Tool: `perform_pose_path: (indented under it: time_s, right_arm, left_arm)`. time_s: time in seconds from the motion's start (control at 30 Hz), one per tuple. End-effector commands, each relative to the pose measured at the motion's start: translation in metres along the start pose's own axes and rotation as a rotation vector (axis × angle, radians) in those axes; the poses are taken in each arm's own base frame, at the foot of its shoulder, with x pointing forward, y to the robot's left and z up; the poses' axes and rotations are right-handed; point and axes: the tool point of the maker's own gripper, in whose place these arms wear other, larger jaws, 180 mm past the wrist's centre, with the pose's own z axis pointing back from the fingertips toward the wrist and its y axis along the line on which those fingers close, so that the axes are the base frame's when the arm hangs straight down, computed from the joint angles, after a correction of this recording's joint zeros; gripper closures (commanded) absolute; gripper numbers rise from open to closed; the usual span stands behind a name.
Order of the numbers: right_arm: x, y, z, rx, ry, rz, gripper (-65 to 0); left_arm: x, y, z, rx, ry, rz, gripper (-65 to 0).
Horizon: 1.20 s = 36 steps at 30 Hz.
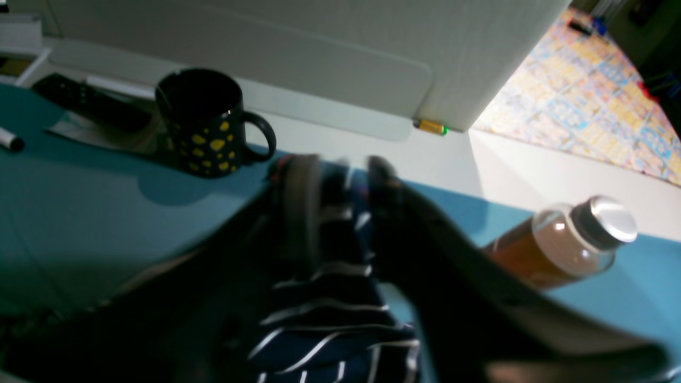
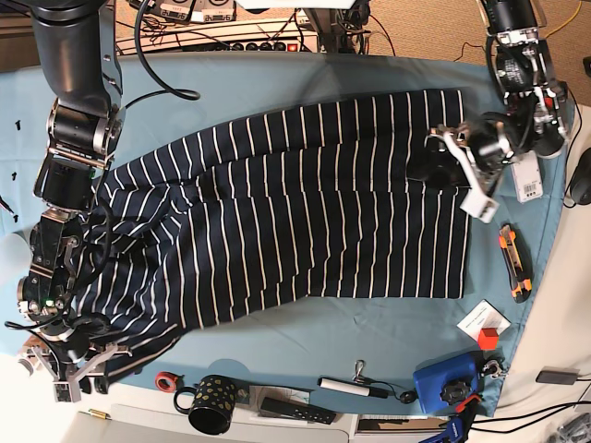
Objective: Layout the t-shirt on the table in an organized manner, then fold the t-shirt properly
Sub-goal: 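Lift the shirt end with the right gripper and spread it out, then grasp the shirt's collar corner with the right gripper and flatten it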
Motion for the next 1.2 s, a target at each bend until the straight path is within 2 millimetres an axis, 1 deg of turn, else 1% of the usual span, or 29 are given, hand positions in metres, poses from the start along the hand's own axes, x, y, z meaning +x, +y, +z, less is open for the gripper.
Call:
perform_pose_path:
  time_s: [0.0, 0.1, 0.2, 0.3, 0.4, 0.5, 0.57, 0.63, 0.67, 0.77, 0.83, 0.9, 1.0, 1.1, 1.17]
  right_arm:
    - [0.034, -0.013, 0.003, -0.026, -0.091, 0.000, -23.4]
    - [0.039, -0.016, 0.004, -0.034, -0.123, 0.000, -24.1]
    - [0.045, -0.019, 0.005, -0.040, -0.141, -0.001, -24.1]
    - [0.040, -0.022, 0.006, -0.044, -0.099, 0.001, -24.1]
    - [0.039, -0.028, 0.016, -0.031, -0.062, -0.020, -24.1]
    - [0.041, -0.043, 0.035, -0.009, -0.043, -0.014, -24.1]
    - [0.040, -0.062, 0.051, -0.025, -0.028, -0.020, -24.1]
    - [0.030, -0.087, 0.068, -0.048, -0.003, -0.064, -24.1]
    - [0.023, -0.099, 0.077, -0.055, 0.012, -0.094, -24.1]
    - [-0.008, -0.131, 0.107, -0.077, 0.072, -0.168, -24.1]
    - [-0.031, -0.147, 0.128, -0.093, 0.108, -0.213, -24.1]
    - [-0.055, -0.158, 0.147, -0.106, 0.159, -0.263, -24.0]
    - [-0.099, -0.162, 0.169, -0.127, 0.267, -0.302, -24.1]
    - [-0.145, -0.154, 0.185, -0.126, 0.378, -0.312, -24.1]
    - [-0.174, -0.147, 0.192, -0.115, 0.440, -0.333, -24.1]
  left_arm:
    - [0.015, -0.005, 0.002, -0.021, -0.044, -0.031, -30.9]
    - [0.013, -0.014, -0.004, -0.047, -0.032, -0.042, -30.9]
    - [0.011, -0.016, -0.006, -0.054, -0.026, -0.045, -30.9]
    - [0.009, -0.015, -0.006, -0.050, -0.009, -0.042, -30.9]
    - [0.003, -0.013, -0.004, -0.036, 0.029, -0.028, -30.0]
    - [0.006, -0.007, 0.006, -0.005, 0.028, -0.038, -25.1]
    - [0.015, 0.000, 0.016, 0.030, -0.003, -0.045, -24.1]
    - [0.023, 0.008, 0.030, 0.074, -0.042, -0.048, -24.1]
    - [0.026, 0.013, 0.037, 0.098, -0.059, -0.046, -24.1]
    - [0.028, 0.027, 0.057, 0.152, -0.108, -0.014, -24.1]
    - [0.027, 0.032, 0.069, 0.164, -0.144, 0.018, -24.1]
    - [0.026, 0.035, 0.077, 0.173, -0.166, 0.033, -24.1]
    - [0.024, 0.036, 0.083, 0.174, -0.181, 0.039, -24.1]
    - [0.023, 0.036, 0.083, 0.171, -0.179, 0.042, -24.1]
    - [0.024, 0.034, 0.083, 0.165, -0.184, 0.042, -24.1]
